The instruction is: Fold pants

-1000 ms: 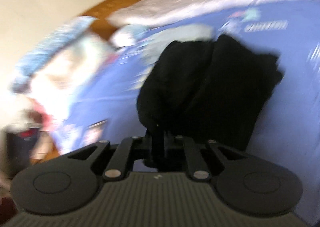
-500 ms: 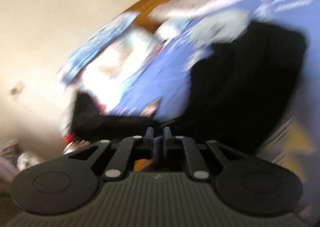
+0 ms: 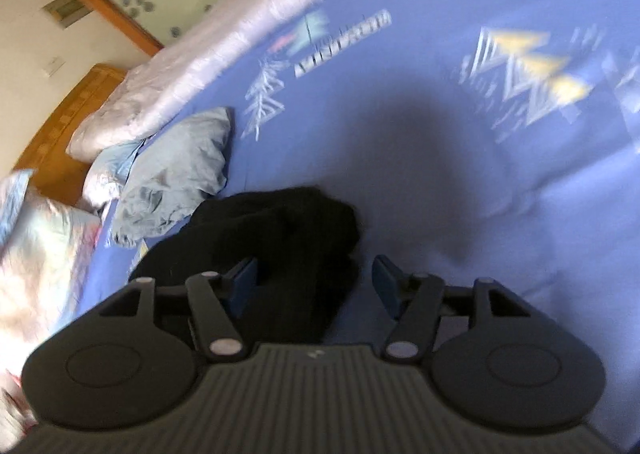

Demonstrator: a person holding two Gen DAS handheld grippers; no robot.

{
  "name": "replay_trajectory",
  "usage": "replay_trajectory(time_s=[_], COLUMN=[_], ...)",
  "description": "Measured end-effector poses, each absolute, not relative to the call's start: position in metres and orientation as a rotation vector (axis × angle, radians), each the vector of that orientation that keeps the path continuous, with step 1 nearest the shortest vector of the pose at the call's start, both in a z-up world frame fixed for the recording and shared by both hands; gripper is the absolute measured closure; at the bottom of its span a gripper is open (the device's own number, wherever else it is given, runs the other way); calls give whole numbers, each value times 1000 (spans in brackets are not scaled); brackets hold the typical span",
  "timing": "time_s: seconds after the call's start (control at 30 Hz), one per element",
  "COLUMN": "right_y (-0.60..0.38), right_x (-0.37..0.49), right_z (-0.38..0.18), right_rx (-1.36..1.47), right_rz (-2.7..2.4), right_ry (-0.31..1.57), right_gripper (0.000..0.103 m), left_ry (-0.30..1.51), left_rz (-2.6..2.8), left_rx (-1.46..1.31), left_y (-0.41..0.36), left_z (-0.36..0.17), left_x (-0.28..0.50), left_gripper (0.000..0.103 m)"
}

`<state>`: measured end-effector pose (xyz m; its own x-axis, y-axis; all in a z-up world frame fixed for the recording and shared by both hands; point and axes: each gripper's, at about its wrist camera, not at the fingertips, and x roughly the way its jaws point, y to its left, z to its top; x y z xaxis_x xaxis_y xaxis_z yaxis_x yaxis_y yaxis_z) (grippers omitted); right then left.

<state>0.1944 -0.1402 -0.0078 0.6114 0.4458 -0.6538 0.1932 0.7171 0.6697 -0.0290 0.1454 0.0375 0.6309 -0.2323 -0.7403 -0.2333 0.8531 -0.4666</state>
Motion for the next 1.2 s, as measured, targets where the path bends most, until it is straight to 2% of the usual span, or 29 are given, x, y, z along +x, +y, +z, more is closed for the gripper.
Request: replay_trajectory(time_s=[0.03, 0.07, 0.1, 0.13, 0.23, 0.27, 0.33, 0.4, 0.47, 0.57, 0.7, 0.8, 0.87, 0.9, 0.93, 1.0, 1.2], right_y=[-140, -141, -139, -137, -158, -167, -193, -215, -225, -230, -245, -258, -267, -270, -271, -264, -245], right_x=[197, 195, 194, 191, 173, 162, 115, 56, 8, -46, -88, -98, -95, -89, -82, -59, 35], right_z=[-12, -8, 1, 16, 68, 87, 135, 170, 180, 159, 81, 59, 65, 71, 78, 86, 62], right_rx=[836, 878, 881, 875, 917, 927, 900, 813, 725, 579, 663, 692, 698, 692, 673, 615, 447], right_rz=[175, 185, 173, 184, 280, 309, 366, 381, 326, 202, 78, -44, -86, -93, -91, -71, 5], right_ry=[940, 948, 940, 913, 760, 684, 464, 276, 235, 357, 680, 729, 692, 662, 631, 586, 664], right_gripper=[65, 72, 76, 80, 86, 91, 98, 98, 98, 97, 93, 92, 89, 82, 69, 51, 30], left_ry=[917, 925, 932, 935, 909, 899, 885, 875, 878, 885, 903, 914, 915, 914, 915, 920, 931], left_rz=[-2, -9, -9, -6, -10, -20, -57, -96, -102, -88, -73, -33, -20, -18, -12, 0, 6], left_rx=[-545, -526, -504, -490, -448, -444, -451, -443, -394, -323, -372, -371, -358, -351, -344, -329, -286], left_y=[139, 135, 129, 125, 116, 113, 106, 95, 84, 75, 89, 95, 90, 88, 87, 82, 74], left_z=[33, 31, 28, 26, 31, 32, 35, 35, 36, 35, 37, 38, 39, 40, 39, 37, 37], left_x=[-26, -29, -27, -26, -26, -26, -26, -26, -24, -21, -22, -25, -28, -30, -28, -28, -31], left_gripper=[62, 65, 74, 79, 83, 83, 83, 83, 83, 83, 81, 70, 69, 67, 62, 59, 62])
